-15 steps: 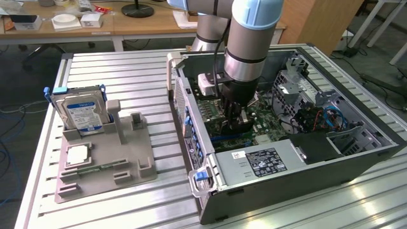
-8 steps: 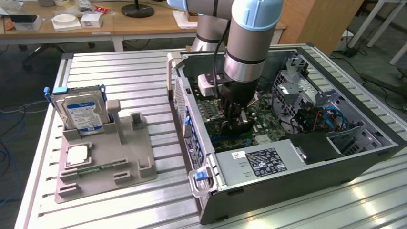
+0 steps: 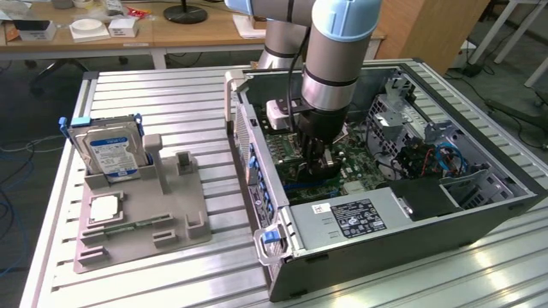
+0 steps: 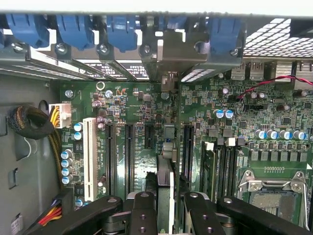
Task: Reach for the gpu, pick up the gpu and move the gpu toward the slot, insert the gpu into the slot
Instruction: 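Insert the gpu into the slot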
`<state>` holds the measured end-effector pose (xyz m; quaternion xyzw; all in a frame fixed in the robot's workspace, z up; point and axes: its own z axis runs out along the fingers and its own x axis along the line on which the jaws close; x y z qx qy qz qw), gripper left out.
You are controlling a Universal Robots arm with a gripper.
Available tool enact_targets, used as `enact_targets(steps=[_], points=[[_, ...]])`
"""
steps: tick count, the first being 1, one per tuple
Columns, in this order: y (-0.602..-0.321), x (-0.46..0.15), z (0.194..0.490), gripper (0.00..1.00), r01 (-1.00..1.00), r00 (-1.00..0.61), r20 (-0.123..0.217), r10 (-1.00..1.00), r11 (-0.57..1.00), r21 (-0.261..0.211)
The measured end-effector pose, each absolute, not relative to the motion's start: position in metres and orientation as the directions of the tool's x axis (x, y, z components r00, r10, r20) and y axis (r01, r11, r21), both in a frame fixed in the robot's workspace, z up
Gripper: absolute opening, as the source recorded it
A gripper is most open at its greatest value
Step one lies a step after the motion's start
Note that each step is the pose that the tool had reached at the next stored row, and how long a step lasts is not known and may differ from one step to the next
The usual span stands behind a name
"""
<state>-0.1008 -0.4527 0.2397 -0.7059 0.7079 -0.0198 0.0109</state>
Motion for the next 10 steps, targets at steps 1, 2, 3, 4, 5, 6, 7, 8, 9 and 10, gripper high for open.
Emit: enact_targets(steps=[1, 2, 3, 4, 5, 6, 7, 8, 9, 10], points=[[-0.4527, -0.1008, 0.2397, 0.26, -0.999, -0.003, 0.012, -1.0, 0.003, -0.043], [-0.4527, -0.1008, 0.2397, 0.26, -0.999, -0.003, 0.012, -1.0, 0.003, -0.043], [-0.4527, -0.1008, 0.2397, 0.26, -0.999, -0.003, 0.012, -1.0, 0.003, -0.043], [-0.4527, -0.1008, 0.2397, 0.26, -0.999, -0.003, 0.012, -1.0, 0.003, -0.043], [-0.4527, -0.1008, 0.2397, 0.26, -0.999, -0.003, 0.012, -1.0, 0.003, -0.043], [-0.4528, -0.1008, 0.2397, 0.26, -0.999, -0.003, 0.013, -1.0, 0.003, -0.043], [-0.4527, -0.1008, 0.2389, 0.26, -0.999, -0.003, 0.012, -1.0, 0.003, -0.043], [-0.4527, -0.1008, 0.2384, 0.26, -0.999, -0.003, 0.012, -1.0, 0.003, -0.043], [-0.4527, -0.1008, 0.2383, 0.26, -0.999, -0.003, 0.013, -1.0, 0.003, -0.043], [-0.4527, -0.1008, 0.2383, 0.26, -0.999, -0.003, 0.013, -1.0, 0.003, -0.043]])
